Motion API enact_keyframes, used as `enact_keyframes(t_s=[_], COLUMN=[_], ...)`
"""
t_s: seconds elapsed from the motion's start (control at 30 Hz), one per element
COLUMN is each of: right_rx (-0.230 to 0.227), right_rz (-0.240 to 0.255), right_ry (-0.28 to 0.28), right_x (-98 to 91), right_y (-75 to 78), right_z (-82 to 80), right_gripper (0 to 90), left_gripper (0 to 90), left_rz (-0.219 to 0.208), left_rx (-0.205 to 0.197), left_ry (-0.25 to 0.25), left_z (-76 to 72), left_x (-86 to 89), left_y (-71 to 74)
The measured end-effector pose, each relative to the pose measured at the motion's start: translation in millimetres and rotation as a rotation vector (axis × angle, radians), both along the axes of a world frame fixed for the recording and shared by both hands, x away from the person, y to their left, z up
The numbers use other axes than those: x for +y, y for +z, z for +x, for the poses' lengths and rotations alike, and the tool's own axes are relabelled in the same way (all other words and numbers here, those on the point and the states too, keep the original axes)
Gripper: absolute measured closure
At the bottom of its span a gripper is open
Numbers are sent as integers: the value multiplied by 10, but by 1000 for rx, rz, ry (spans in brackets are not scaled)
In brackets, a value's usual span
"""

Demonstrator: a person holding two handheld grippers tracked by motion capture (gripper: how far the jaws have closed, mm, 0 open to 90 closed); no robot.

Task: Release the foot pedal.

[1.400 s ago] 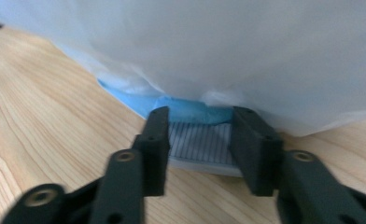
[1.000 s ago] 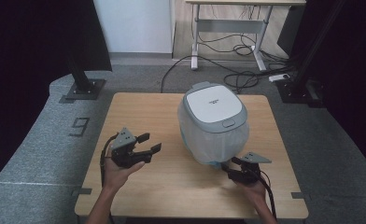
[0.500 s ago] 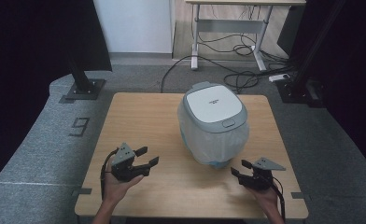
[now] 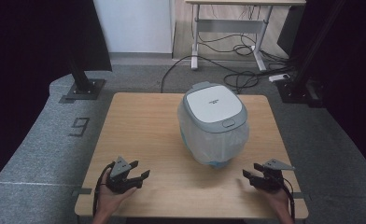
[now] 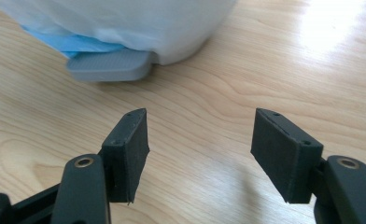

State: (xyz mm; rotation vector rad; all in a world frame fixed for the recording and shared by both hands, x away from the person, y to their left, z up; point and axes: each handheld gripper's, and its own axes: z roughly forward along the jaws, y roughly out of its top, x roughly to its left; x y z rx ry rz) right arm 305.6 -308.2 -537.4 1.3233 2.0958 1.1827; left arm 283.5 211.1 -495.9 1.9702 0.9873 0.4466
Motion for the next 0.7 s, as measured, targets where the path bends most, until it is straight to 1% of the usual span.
enact_keyframes(t_s=[0.03, 0.1, 0.27, 0.4, 0.47, 0.7], right_rx=[3, 8, 17, 24, 27, 22], right_rz=[8, 8, -6, -14, -18, -22], right_ry=[-5, -5, 4, 10, 12, 8], right_x=[-30, -40, -29, -11, -3, -2], right_y=[-7, -15, -37, -56, -59, -56], right_z=[15, 23, 43, 65, 67, 74], right_gripper=[357, 357, 357, 357, 355, 350], left_gripper=[375, 373, 373, 373, 372, 372], left_rz=[5, 13, 22, 16, 4, -2], left_rx=[4, 5, 10, 22, 34, 32], left_ry=[0, -9, -6, 3, 2, 16], left_z=[8, 12, 18, 35, 45, 57], left_x=[-8, -41, -43, -19, -7, 34], left_y=[-15, -33, -53, -83, -93, -91])
